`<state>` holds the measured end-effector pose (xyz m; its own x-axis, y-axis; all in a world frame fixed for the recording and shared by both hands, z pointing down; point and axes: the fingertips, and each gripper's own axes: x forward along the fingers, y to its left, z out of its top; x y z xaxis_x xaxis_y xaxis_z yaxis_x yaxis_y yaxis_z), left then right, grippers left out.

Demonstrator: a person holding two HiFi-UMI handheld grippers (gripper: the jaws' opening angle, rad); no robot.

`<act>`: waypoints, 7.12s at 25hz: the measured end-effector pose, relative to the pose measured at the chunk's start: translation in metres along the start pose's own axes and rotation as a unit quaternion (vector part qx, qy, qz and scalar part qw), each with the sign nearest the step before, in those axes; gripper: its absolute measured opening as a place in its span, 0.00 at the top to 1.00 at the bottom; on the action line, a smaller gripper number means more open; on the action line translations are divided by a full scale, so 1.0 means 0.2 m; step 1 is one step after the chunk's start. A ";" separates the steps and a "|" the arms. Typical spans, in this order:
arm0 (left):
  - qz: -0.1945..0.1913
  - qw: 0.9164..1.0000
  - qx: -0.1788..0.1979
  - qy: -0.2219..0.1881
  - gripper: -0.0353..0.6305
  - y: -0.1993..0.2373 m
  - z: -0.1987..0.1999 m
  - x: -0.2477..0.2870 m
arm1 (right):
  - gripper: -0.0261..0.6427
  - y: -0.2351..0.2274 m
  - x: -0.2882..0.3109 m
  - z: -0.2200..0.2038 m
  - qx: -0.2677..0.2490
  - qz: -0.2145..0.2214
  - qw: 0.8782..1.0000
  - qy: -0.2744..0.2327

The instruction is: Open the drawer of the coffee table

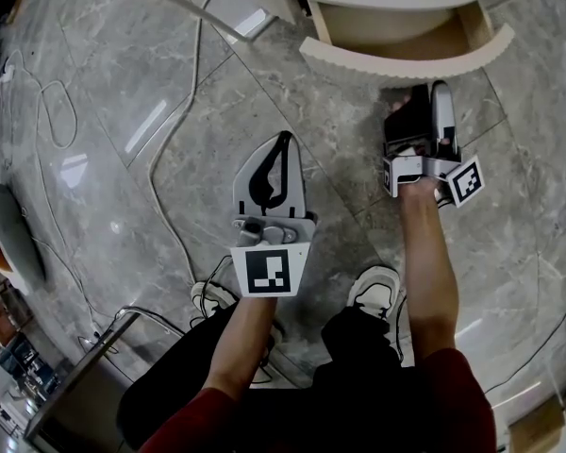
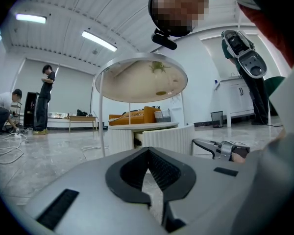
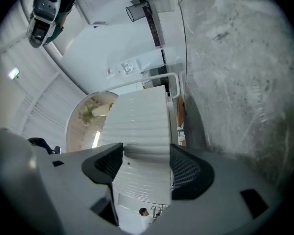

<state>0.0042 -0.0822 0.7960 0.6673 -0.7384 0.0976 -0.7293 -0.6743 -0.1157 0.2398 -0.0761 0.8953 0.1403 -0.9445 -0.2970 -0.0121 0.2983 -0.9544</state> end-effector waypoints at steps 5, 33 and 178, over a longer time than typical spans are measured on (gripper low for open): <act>0.005 1.000 -0.004 0.004 0.93 0.01 -0.02 -0.03 | 0.52 0.04 -0.13 -0.02 -0.002 -0.004 1.000 0.004; -0.010 1.000 -0.016 0.020 0.93 -0.09 -0.11 -0.09 | 0.53 0.17 -0.60 -0.02 0.003 -0.040 0.999 -0.014; 0.129 0.991 -0.003 -0.032 0.93 1.20 4.27 -1.19 | 0.93 4.67 1.12 -1.17 -0.703 0.004 0.688 0.181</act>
<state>-0.2000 -0.0633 -0.0996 0.4666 -0.8844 0.0023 -0.8777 -0.4634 -0.1225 0.0288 -0.0412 -0.0705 -0.1175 -0.9919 -0.0479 -0.9926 0.1158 0.0359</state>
